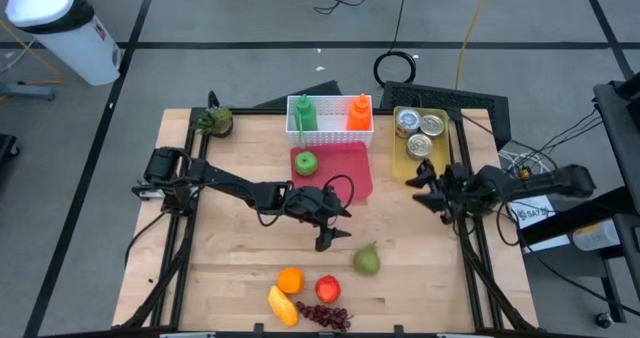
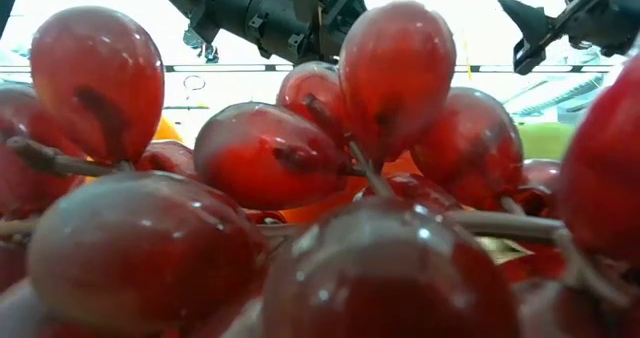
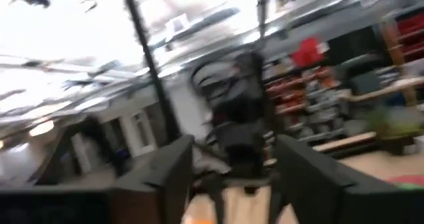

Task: Pick & Place Food Item
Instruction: Put the green pear into the red bin

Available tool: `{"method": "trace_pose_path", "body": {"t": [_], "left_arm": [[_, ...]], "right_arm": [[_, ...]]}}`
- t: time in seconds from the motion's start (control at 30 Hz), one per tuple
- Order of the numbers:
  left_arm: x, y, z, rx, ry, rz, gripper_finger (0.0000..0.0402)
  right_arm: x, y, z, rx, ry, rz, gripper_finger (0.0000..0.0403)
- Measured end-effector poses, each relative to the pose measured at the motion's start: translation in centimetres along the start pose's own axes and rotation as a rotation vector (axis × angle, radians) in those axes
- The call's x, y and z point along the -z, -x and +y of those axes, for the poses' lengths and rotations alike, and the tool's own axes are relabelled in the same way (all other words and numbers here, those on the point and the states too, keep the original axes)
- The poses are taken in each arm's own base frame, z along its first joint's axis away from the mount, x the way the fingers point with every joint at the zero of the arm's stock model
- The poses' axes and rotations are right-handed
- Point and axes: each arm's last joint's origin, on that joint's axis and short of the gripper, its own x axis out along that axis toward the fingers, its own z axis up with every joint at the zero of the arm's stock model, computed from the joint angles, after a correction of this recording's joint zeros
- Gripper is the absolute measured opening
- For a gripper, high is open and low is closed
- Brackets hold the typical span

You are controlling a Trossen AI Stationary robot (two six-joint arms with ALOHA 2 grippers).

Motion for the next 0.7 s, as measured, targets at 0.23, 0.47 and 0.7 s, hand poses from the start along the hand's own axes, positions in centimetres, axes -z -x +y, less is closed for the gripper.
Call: {"method": "trace_pose_path", "body": {"t": [0.23, 0.47, 0.7], "left_arm": [[0.0, 0.0, 0.1, -0.017, -0.001, -0.002, 0.0285], [0.0, 0.0, 0.3, -0.067, 0.017, -0.01, 0.0285], [0.2, 0.0, 0.3, -0.074, 0.026, 0.011, 0.0285]], "right_arm": [[4.5, -1.8, 1.5, -0.035, -0.003, 0.392, 0.0312], [6.7, -6.5, 5.6, -0.025, 0.127, 0.705, 0.0309], [8.4, -11.7, 10.4, -0.105, 0.176, 0.961, 0.03]]}}
